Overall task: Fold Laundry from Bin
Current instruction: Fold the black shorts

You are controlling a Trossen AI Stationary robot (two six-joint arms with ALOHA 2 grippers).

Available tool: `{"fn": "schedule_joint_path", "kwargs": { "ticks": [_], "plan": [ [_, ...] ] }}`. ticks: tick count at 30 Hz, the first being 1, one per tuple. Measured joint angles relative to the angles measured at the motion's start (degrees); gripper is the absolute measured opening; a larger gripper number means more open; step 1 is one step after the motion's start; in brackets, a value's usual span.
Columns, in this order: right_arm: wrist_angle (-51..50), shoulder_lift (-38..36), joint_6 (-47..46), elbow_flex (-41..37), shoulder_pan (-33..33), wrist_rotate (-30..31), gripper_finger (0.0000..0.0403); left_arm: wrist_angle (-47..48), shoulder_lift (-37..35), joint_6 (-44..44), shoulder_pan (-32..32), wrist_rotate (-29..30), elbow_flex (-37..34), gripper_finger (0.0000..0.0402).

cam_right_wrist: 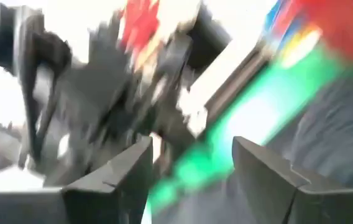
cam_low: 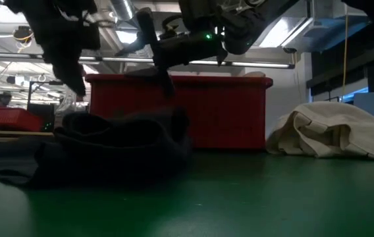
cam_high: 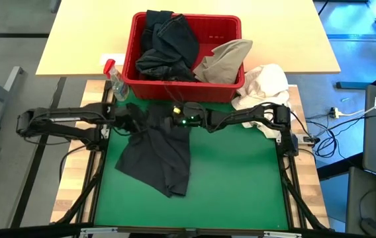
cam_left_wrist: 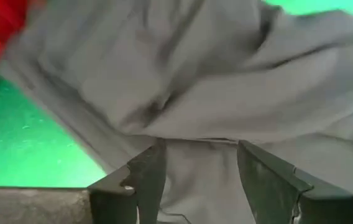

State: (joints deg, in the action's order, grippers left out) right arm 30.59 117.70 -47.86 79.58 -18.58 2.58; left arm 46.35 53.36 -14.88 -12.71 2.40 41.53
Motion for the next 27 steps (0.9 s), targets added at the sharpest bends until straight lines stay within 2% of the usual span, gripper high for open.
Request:
{"fn": "schedule_joint_path", "kwargs": {
  "ticks": [2, 3, 6, 9, 10, 12, 15, 18, 23, 27],
  "plan": [
    [1.27, -0.12, 1.46, 0.08, 0.27, 4.84, 0.0222, -1.57, -1.20, -0.04, 0.00, 0.83, 0.95, 0.0188],
    [1.01, -0.12, 4.25, 0.08, 0.10, 4.52, 0.0222, -2.69, -1.62, -0.06, 0.00, 1.43, 1.06, 0.0188],
    [-3.77, -0.23, 11.94, 0.01, -0.06, -2.85, 0.0222, -6.67, -2.08, -0.73, 0.10, 3.10, -0.10, 0.0188],
    [-10.89, -1.42, 18.50, -0.04, -0.42, -9.53, 0.0222, -12.35, -1.73, -1.42, 0.76, 1.47, -3.66, 0.0188],
    [-13.87, -2.18, 21.13, -0.07, -0.47, -10.09, 0.0223, -14.97, -1.53, -1.46, 1.10, 1.04, -5.23, 0.0188],
    [-22.24, -4.52, 27.19, 0.01, -0.60, -9.58, 0.0223, -19.48, -1.23, -2.75, 1.70, 1.07, -8.69, 0.0188],
    [-35.46, -6.55, 36.14, 0.12, -0.52, -3.91, 0.0223, -27.24, -0.94, -6.78, 2.05, 1.77, -14.35, 0.0188],
    [-43.24, -5.92, 41.91, -0.59, -0.08, -0.52, 0.0223, -33.10, 0.08, -10.56, 2.24, 2.27, -19.78, 0.0188],
    [-39.48, -3.16, 45.64, -4.73, 1.19, -1.34, 0.0223, -34.53, 4.03, -11.89, 2.25, 2.66, -23.96, 0.0188],
    [-37.63, -2.35, 45.64, -5.73, 3.05, -1.62, 0.0223, -36.34, 8.19, -7.56, 2.03, 4.17, -24.16, 0.0188]
  ]
}}
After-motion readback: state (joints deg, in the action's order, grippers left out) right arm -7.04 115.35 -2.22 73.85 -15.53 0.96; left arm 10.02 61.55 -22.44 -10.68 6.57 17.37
